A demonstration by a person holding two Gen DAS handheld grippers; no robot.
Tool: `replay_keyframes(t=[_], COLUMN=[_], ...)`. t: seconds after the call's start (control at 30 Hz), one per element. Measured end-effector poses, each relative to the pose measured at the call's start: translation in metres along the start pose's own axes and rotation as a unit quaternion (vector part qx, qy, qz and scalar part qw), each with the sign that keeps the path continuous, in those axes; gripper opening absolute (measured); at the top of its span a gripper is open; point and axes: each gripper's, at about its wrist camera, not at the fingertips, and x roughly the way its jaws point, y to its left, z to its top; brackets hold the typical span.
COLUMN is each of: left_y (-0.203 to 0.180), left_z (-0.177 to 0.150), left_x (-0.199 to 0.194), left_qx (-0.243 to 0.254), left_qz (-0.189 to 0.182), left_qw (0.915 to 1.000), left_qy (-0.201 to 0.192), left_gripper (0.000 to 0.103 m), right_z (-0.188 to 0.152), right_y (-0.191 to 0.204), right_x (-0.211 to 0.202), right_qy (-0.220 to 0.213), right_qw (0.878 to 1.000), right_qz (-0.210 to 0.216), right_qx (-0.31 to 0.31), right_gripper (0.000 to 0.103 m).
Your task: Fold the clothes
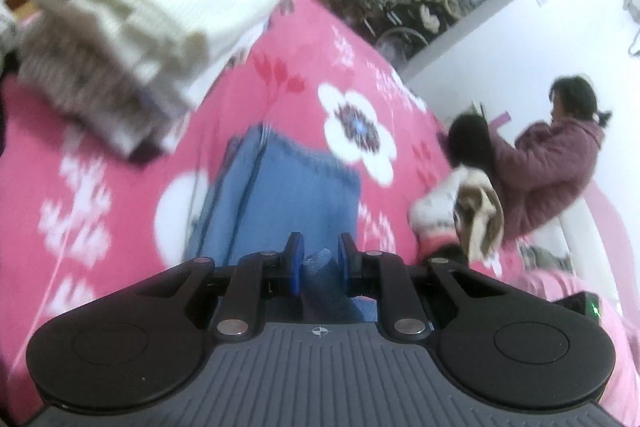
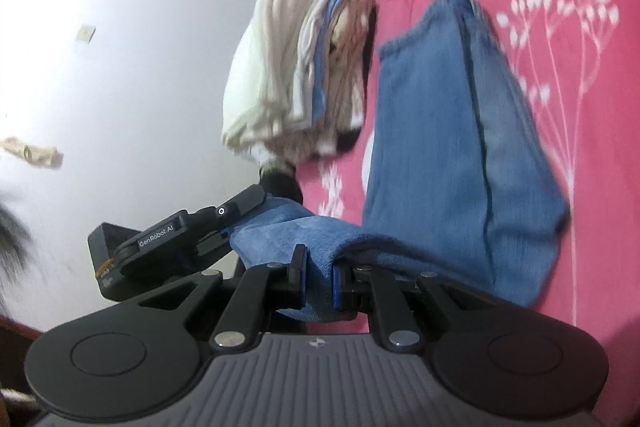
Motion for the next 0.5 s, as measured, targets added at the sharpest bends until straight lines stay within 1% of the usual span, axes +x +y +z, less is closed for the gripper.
replay_keyframes(t=[0.1, 0.17, 0.27, 0.37, 0.47, 0.5], left_y=[0.001, 0.003, 0.004, 0.005, 0.005, 0.005], left_z=[0.020, 0.032, 0.049, 0.065, 0.073, 0.073], left_x=[0.027, 0.044, 0.069, 0.097, 0.128, 0.136], left_qx=[-0.005, -0.007, 0.004, 0.016, 0.041, 0.053], left_qz=[0.007, 0.016, 0.026, 0.040, 0.078, 0.092], left_qw=[0.9999, 0.9998, 0.9995, 0.9989, 0.9959, 0.9940], left_qy=[-0.013, -0.013, -0.016, -0.017, -0.021, -0.027], left_gripper=[0.017, 0.017, 0.017, 0.017, 0.020, 0.026], right_z=[0.034, 0.053, 0.079, 0.101, 0.122, 0.127], right_y=[-0.014, -0.024, -0.040, -0.061, -0.082, -0.091], right_x=[0.008, 0.013, 0.018, 0.026, 0.038, 0.042], right_qy=[0.002, 0.000, -0.012, -0.026, -0.048, -0.054], right_qw=[1.000, 0.999, 0.998, 0.994, 0.989, 0.987], right_qz=[0.008, 0.012, 0.027, 0.041, 0.037, 0.035], right_qx=[0.021, 0.037, 0.060, 0.100, 0.135, 0.146], right_gripper=[0.014, 0.014, 0.014, 0.014, 0.014, 0.014])
